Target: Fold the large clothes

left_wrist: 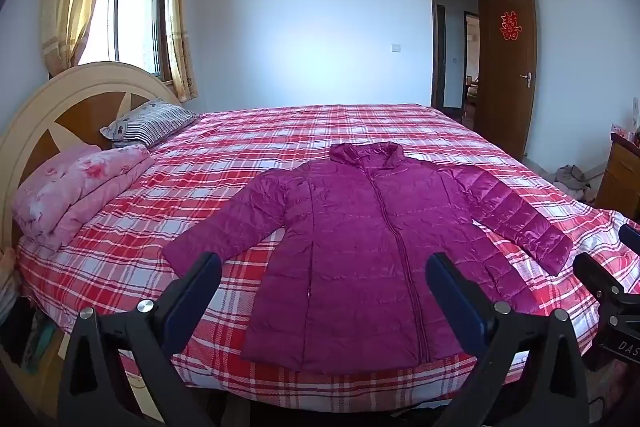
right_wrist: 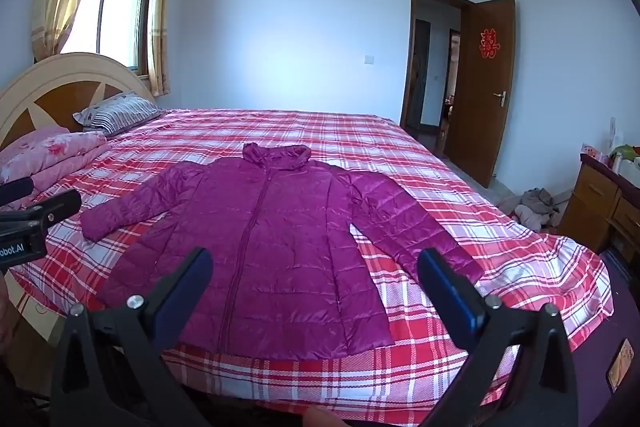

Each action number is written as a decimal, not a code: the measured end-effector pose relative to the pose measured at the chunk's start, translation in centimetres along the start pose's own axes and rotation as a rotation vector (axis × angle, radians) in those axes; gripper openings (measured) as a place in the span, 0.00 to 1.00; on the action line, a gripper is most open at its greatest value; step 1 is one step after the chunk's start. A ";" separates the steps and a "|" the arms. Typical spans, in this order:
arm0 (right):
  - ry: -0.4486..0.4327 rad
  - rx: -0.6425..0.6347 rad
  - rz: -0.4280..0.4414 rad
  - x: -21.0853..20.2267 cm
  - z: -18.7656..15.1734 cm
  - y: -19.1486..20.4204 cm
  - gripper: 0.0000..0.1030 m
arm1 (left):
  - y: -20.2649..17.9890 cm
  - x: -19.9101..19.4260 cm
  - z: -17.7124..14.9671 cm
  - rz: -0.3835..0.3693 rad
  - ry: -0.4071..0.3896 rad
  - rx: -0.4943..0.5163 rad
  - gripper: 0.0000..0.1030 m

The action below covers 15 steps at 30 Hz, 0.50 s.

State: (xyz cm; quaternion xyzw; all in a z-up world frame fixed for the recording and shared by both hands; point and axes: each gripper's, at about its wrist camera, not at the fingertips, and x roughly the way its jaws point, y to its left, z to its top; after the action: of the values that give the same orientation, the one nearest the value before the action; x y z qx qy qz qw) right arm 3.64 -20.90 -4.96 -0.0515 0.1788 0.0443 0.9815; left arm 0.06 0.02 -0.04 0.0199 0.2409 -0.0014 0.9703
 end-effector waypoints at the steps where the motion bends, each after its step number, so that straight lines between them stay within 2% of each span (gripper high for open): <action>1: -0.004 0.002 -0.001 0.0 0.0 0.0 1.00 | 0.0 0.0 0.0 0.002 0.002 -0.002 0.99; 9: 0.004 0.004 0.001 0.2 -0.4 0.1 1.00 | -0.4 0.2 0.1 0.018 0.009 -0.008 0.99; 10: 0.004 0.002 0.001 0.1 -0.4 0.1 1.00 | 0.3 0.3 -0.1 0.000 -0.001 -0.014 0.99; 15: 0.009 0.005 0.005 0.4 -0.7 0.3 1.00 | 0.6 0.6 -0.3 0.007 0.002 -0.017 0.99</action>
State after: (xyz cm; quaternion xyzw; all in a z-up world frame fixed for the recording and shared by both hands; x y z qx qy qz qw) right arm 3.77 -20.66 -5.80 -0.0489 0.1833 0.0459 0.9808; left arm 0.49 0.66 -0.57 0.0124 0.2419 0.0041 0.9702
